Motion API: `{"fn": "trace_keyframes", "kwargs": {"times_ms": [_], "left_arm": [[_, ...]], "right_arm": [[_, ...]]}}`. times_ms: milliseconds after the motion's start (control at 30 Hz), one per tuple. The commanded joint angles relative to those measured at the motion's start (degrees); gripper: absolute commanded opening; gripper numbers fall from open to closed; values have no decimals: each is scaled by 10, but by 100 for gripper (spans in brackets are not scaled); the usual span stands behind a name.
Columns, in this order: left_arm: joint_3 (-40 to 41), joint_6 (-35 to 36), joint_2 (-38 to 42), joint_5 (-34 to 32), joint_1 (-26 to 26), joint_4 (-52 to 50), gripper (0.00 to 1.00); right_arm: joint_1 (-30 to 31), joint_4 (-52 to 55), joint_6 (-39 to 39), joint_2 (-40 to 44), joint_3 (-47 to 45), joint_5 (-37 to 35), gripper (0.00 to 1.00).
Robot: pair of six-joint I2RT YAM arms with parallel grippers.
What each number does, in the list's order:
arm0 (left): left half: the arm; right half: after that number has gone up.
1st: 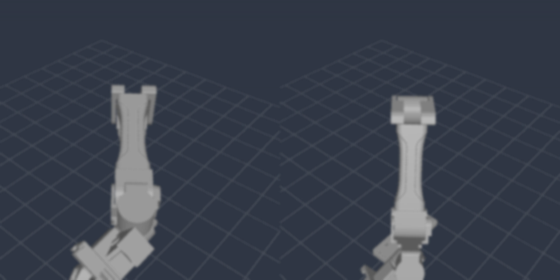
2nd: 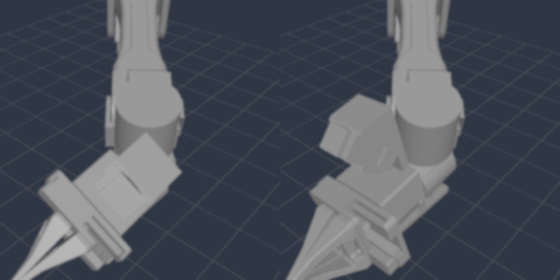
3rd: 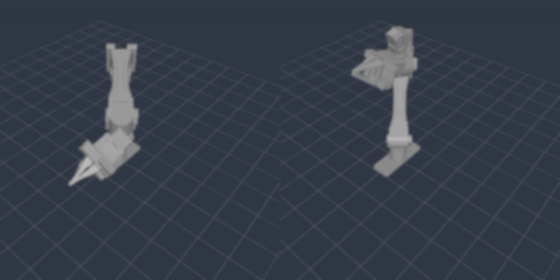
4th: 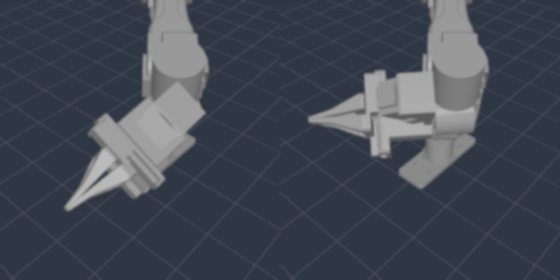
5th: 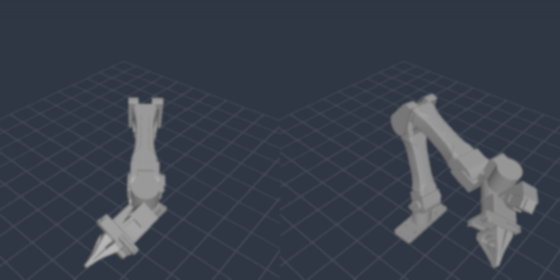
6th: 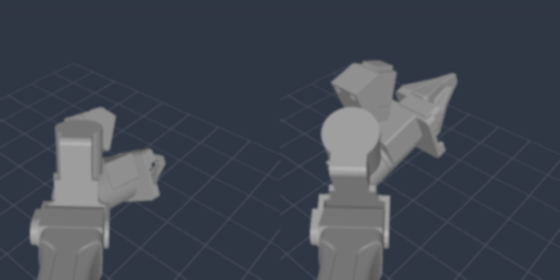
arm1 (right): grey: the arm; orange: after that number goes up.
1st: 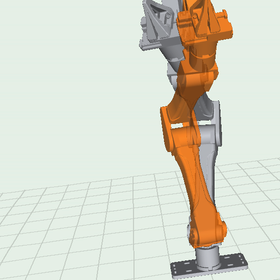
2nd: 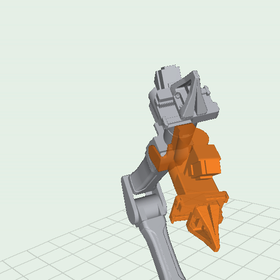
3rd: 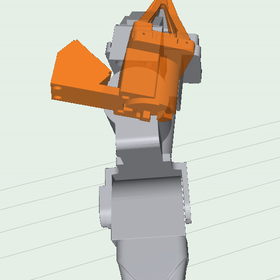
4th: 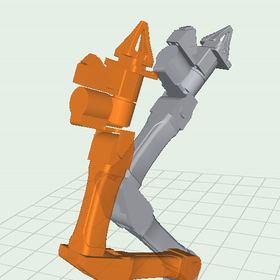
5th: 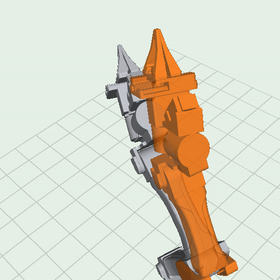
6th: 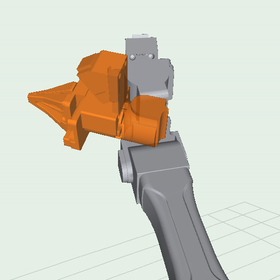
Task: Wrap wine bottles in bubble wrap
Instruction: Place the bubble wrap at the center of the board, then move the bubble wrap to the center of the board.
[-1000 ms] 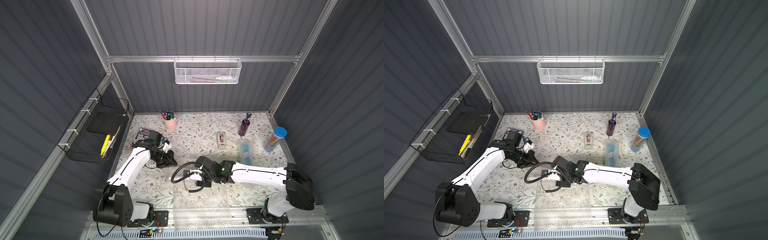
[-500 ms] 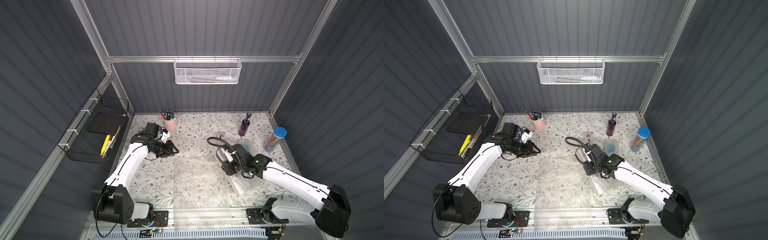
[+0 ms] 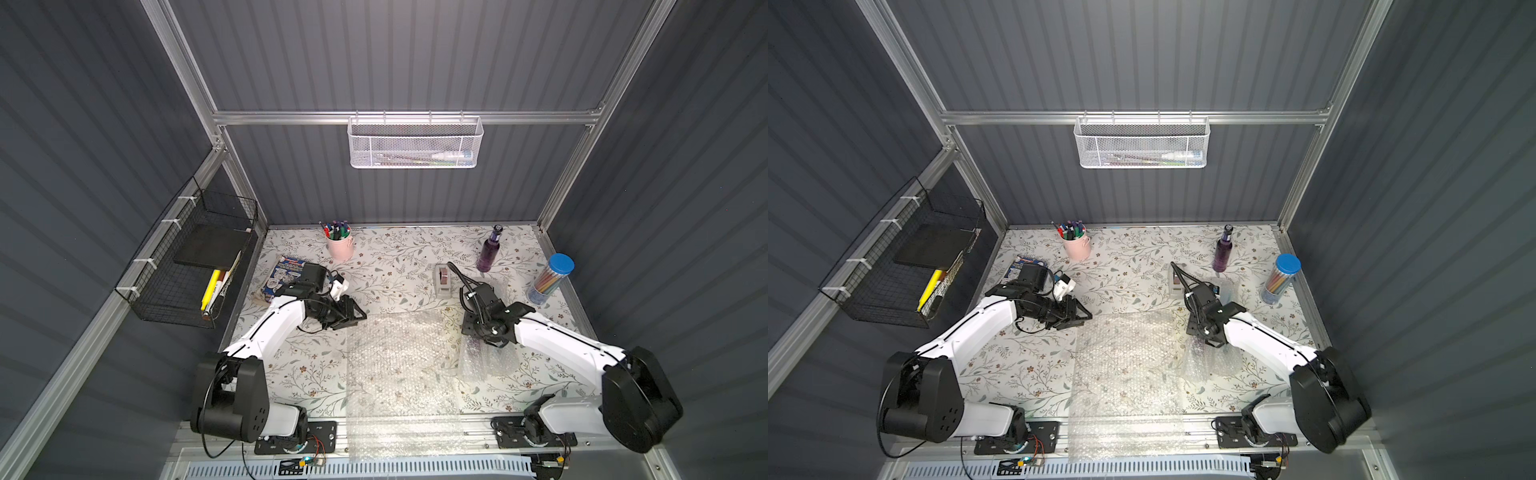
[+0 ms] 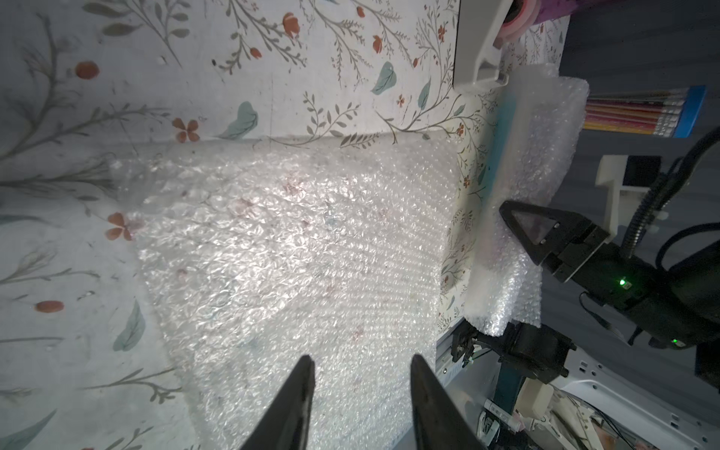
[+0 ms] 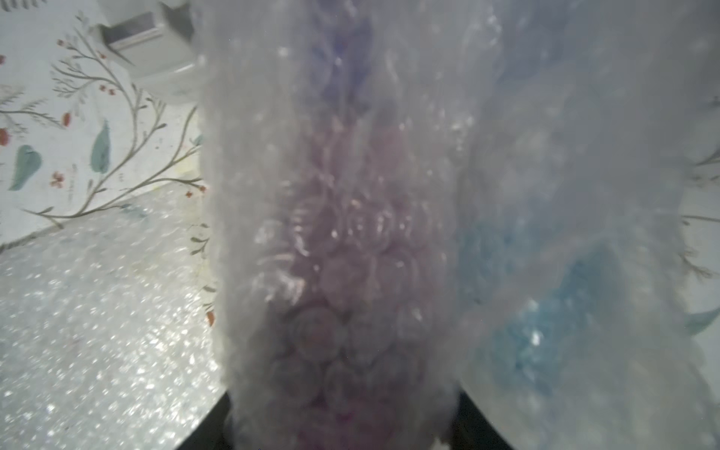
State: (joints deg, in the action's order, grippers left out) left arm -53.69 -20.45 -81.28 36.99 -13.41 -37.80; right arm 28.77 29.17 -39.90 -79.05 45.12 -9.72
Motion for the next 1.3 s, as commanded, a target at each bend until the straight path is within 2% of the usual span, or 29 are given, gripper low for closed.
{"fn": "trace_keyframes", "kwargs": {"times_ms": [0,167,333,567,767,833,933,1100,1267], "left_arm": [[23,-16,-18,-14,-16,33,44],[19,-18,-62,-35,-51,57,45],[15,-12,-99,-39,-56,65,45],[-10,17,-145,-58,-58,52,45],[-36,42,-183,-87,-58,37,46],[-47,46,-202,-91,-58,38,46],[-67,50,-232,-129,-58,37,45],[-110,67,-258,-218,-57,9,44],[-158,59,-300,-256,-46,11,42]], "right_arm": [[-20,-39,58,-26,47,18,37],[-31,-46,141,-77,67,51,40],[-47,-35,146,-93,65,44,48],[-50,5,155,-69,73,38,76],[-50,30,188,-21,99,46,79],[-50,23,203,-1,102,69,79],[-49,-8,221,30,98,116,79],[-43,-24,236,56,103,148,79],[-30,-63,241,57,94,184,80]]}}
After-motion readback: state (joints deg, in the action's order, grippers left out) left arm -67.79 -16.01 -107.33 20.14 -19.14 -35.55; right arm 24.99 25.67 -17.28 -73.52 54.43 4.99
